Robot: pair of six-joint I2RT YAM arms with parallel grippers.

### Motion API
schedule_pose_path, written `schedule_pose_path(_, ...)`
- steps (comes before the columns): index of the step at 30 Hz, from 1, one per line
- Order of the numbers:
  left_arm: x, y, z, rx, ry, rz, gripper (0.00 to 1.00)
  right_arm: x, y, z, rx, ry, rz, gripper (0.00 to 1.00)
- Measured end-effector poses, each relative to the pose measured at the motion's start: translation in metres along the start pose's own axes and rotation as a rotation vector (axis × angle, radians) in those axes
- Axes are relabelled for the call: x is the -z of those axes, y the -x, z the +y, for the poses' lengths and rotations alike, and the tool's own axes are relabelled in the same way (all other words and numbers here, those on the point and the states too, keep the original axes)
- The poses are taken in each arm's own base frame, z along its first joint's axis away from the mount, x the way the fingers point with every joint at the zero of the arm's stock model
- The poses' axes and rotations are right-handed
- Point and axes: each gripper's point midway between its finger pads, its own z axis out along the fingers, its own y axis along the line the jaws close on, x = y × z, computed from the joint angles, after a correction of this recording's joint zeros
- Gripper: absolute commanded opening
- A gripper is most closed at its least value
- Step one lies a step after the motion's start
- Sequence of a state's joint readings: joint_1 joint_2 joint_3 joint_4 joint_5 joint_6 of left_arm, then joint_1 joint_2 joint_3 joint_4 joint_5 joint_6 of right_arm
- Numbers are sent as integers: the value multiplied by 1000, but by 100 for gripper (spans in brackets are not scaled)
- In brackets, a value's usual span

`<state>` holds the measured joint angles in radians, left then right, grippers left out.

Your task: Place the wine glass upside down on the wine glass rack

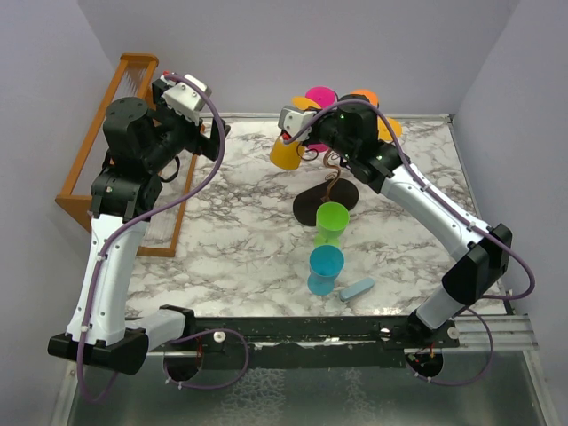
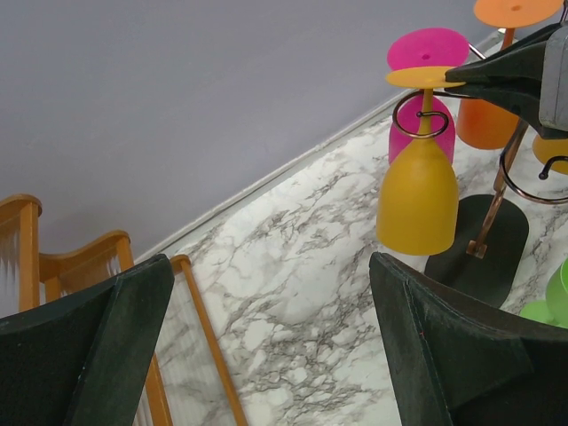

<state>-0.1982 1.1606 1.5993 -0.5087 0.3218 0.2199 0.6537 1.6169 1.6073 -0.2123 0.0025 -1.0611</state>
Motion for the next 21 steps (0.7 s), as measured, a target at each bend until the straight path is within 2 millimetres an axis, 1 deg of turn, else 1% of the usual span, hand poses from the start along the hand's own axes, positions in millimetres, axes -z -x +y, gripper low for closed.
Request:
schedule_pose_path(5,0,-1,0,1,-1,3,95,-1,5,0,3,8,-15,3)
schedule_pose_path(10,-1,-1,0,0,-1,3,95,-1,7,-1,10,15,-19,4)
schedule_pose_path(21,-1,-1,0,-2,-3,3,95,-4,12,5,37,36,-25,6)
